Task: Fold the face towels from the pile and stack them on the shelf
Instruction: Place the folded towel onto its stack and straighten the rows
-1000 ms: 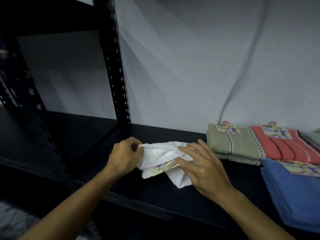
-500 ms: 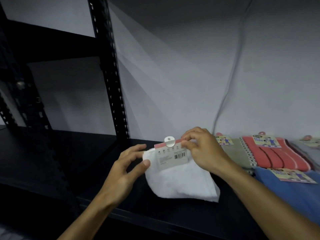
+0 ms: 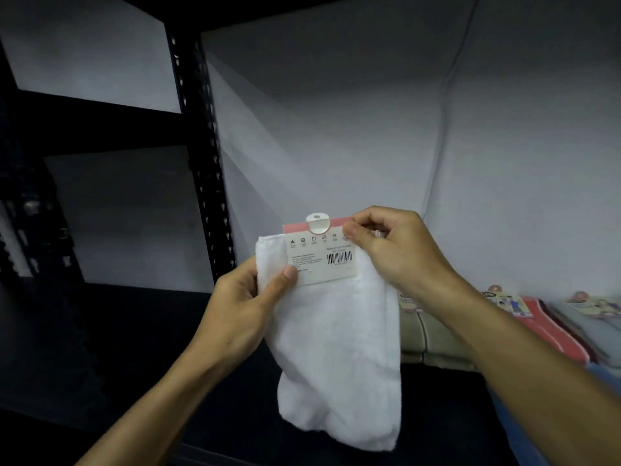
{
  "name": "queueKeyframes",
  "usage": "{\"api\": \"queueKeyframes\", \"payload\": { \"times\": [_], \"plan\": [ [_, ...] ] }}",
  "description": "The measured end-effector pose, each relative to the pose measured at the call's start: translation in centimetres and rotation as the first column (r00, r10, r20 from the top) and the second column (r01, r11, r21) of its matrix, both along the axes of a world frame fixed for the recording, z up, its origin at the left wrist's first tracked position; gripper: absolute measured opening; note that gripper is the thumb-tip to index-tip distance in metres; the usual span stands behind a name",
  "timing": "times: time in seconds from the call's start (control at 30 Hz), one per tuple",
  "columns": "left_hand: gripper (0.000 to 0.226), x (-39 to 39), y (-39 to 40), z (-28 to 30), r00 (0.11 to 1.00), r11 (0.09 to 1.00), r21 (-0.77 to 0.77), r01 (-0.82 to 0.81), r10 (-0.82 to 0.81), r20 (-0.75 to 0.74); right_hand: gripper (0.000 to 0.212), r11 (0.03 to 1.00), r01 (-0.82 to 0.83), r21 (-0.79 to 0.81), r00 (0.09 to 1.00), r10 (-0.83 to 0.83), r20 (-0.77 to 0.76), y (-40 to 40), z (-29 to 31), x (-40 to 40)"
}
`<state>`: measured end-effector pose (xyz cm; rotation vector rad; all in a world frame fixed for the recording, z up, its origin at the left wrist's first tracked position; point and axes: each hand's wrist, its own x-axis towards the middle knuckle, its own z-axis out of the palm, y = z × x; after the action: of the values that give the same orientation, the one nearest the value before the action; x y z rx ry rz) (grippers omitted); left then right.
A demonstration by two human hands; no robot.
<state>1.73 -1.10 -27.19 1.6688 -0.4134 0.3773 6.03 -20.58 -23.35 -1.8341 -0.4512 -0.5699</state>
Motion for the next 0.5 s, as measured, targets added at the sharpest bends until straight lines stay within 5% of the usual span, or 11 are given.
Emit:
{"api": "queueKeyframes", "payload": {
  "times": [0.13, 0.3, 0.4, 0.5],
  "plan": [
    [0.019, 0.1, -0.5, 1.6, 0.999, 0.989, -0.143, -0.047, 0.044, -0.024, 0.008, 0.987, -0.052, 0.151, 0.999, 0.048, 0.025, -0.3, 1.4, -0.9],
    [0.020, 0.0, -0.5, 3.3, 0.997, 0.972, -0.228, -0.049, 0.033, -0.071, 0.066, 0.924, -0.150, 0.351, 0.971, 0.205, -0.125, -1.7, 0.3, -2.7],
    [0.021, 0.0, -0.6, 3.7, 0.992, 0.964, -0.262, -0.035, 0.002, -0.125, 0.057, 0.889, -0.260, 0.377, 0.927, 0.339, -0.162, -1.4, -1.4, -3.6],
    [0.020, 0.1, -0.6, 3.6, 0.986, 0.969, -0.244, -0.035, -0.006, -0.167, 0.028, 0.879, -0.249, 0.406, 0.941, 0.319, -0.115, -0.8, -2.2, -3.2]
  ]
}}
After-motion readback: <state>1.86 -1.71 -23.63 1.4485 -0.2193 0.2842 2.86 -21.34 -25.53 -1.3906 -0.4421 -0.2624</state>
